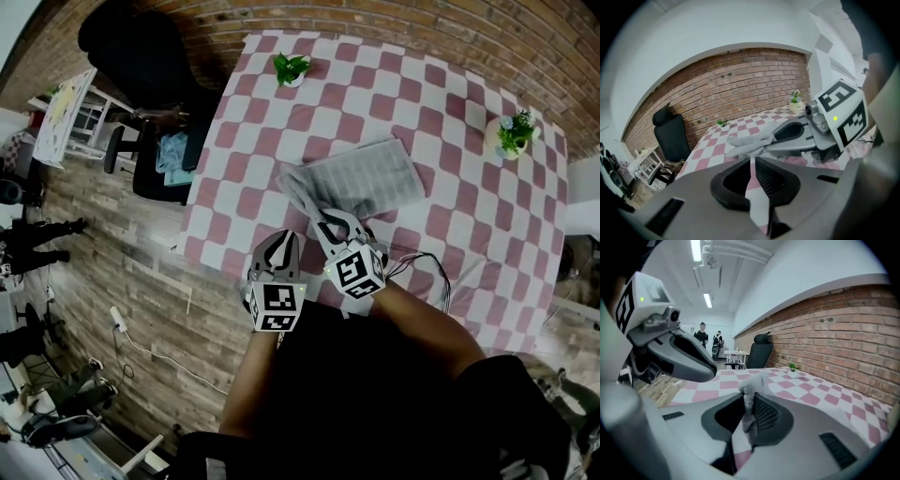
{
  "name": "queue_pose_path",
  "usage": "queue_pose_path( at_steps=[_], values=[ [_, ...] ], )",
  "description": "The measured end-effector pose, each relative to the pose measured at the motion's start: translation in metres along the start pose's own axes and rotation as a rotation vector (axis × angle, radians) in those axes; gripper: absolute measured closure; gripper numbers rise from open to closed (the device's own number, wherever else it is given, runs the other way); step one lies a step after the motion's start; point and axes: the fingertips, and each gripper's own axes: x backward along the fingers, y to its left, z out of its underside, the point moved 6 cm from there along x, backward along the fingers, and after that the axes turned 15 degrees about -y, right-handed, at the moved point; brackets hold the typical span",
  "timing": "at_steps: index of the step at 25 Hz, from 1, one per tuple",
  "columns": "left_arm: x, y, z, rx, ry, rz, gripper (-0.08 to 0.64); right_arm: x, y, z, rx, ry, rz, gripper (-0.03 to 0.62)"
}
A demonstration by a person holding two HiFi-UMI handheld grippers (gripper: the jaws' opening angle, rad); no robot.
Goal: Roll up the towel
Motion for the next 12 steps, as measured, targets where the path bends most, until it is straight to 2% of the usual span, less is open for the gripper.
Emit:
queue_pose_path(
  at_steps=[3,6,8,12],
  values=[
    [0.002,0.010,0.013,-0.032,0.039,0.006,0.529,0.006,-0.010,0.003,-0.106,0.001,0.072,0.543],
    [-0.010,0.014,0.024,-0.092,0.057,0.089,0.531,0.008,-0.017,0.010,-0.200,0.006,0.126,0.541],
    [-0.026,0.012,0.028,-0.175,0.047,0.195,0.531,0.007,-0.021,0.013,-0.253,0.016,0.164,0.541],
    [-0.064,0.000,0.033,-0.395,0.008,0.463,0.534,0.011,-0.030,0.021,-0.340,0.052,0.281,0.540]
  ],
)
